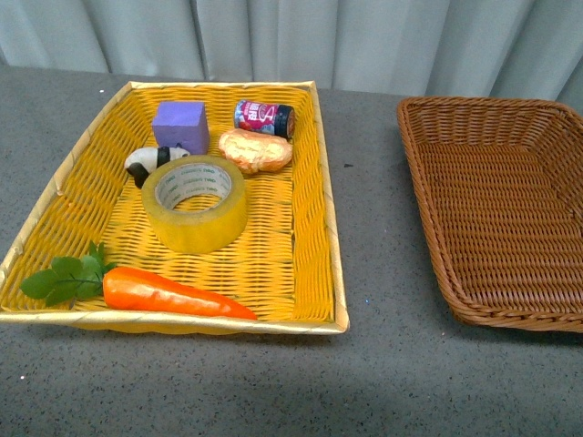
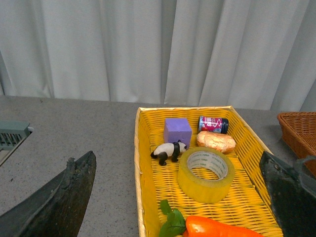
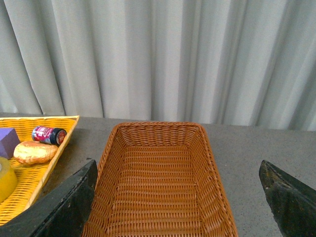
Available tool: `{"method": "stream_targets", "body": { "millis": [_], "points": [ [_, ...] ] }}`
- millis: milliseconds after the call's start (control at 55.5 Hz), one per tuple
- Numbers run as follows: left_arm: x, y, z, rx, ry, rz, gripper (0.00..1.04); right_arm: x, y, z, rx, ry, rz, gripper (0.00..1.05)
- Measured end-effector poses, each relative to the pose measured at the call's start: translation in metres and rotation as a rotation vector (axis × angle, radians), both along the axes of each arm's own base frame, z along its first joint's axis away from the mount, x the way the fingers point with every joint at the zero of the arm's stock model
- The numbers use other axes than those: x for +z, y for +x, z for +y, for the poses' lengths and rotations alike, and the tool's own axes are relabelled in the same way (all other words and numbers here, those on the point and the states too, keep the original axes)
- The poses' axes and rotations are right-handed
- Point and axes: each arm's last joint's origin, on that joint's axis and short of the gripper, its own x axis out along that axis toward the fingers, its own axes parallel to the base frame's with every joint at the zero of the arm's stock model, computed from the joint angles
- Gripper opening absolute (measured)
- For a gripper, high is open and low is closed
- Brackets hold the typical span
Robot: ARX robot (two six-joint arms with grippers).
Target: Move tape to another basket
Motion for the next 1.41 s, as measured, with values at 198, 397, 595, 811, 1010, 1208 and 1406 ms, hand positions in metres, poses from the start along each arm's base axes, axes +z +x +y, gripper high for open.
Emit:
{"method": "stream_targets", "body": {
  "millis": [198,397,595,811,1010,1208,1406],
  "points": [
    [0.000,0.000,0.000,0.000,0.000,0.000,0.98,0.000,0.000,0.000,0.000,0.000,0.000,0.96],
    [0.000,0.000,0.000,0.000,0.000,0.000,0.98,0.000,0.000,0.000,0.000,0.000,0.000,0.96],
    [0.000,0.000,0.000,0.000,0.000,0.000,0.98,0.000,0.000,0.000,0.000,0.000,0.000,0.96],
    [0.000,0.000,0.000,0.000,0.000,0.000,0.98,0.000,0.000,0.000,0.000,0.000,0.000,0.96],
    [-0.009,0.013,-0.003,-0.017,-0.062,0.306,0.98,0.000,0.000,0.000,0.000,0.000,-0.001,0.96],
    [0.010,0.075,-0.016,-0.040,-0.135,0.331,0.98,0.000,0.000,0.000,0.000,0.000,-0.001,0.96],
    [-0.004,0.139,-0.030,-0.020,-0.182,0.499,0.98,0.000,0.000,0.000,0.000,0.000,-0.001,0.96]
  ]
}}
